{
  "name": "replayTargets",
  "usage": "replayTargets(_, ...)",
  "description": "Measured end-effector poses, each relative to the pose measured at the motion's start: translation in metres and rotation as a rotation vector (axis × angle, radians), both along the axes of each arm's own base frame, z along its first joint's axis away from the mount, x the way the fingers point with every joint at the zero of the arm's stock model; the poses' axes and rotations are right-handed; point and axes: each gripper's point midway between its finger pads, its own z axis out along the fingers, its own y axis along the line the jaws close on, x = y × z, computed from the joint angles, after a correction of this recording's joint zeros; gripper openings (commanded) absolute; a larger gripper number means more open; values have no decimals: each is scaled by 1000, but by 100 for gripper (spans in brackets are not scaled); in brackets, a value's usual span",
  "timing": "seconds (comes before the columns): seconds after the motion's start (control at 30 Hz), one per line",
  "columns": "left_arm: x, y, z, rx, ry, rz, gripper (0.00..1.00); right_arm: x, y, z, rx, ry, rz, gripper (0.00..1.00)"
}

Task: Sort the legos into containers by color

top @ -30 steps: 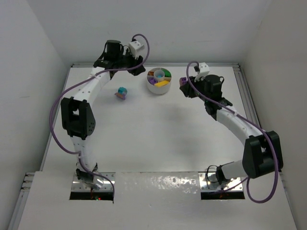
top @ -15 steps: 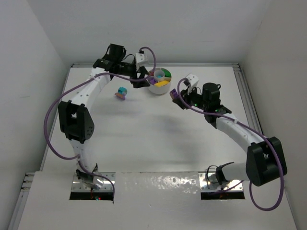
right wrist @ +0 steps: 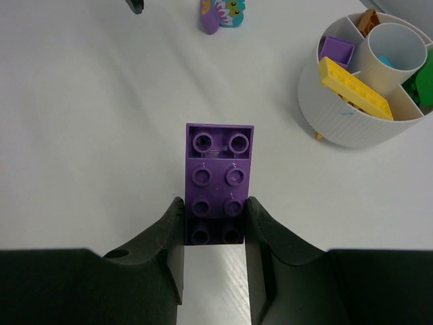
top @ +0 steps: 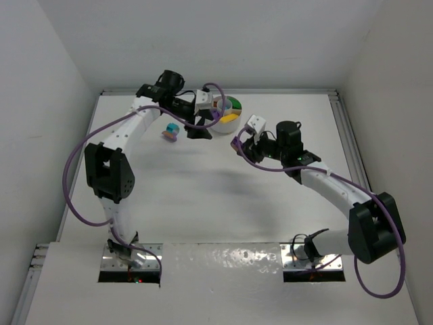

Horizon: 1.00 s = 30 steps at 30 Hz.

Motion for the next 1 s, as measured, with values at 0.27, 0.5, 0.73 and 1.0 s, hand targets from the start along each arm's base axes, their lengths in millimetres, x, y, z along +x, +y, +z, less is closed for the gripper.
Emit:
replayTargets(0.27, 14, -6, 10, -35, -8, 48, 65, -3, 6, 5, -3, -20, 38, 0)
replayTargets(0.5, 1, -6, 4, -9, -35, -20, 66, -1, 17, 21, -10, -87, 91, 0)
replayTargets(0.73, -29, -20, -12, 18, -44, -165, 65, 6, 28, 16, -37, -95, 134, 0)
replayTargets(1.0, -37, -31, -11, -6, -38, -201, 64, 14, 36, 9, -54, -92, 161, 0)
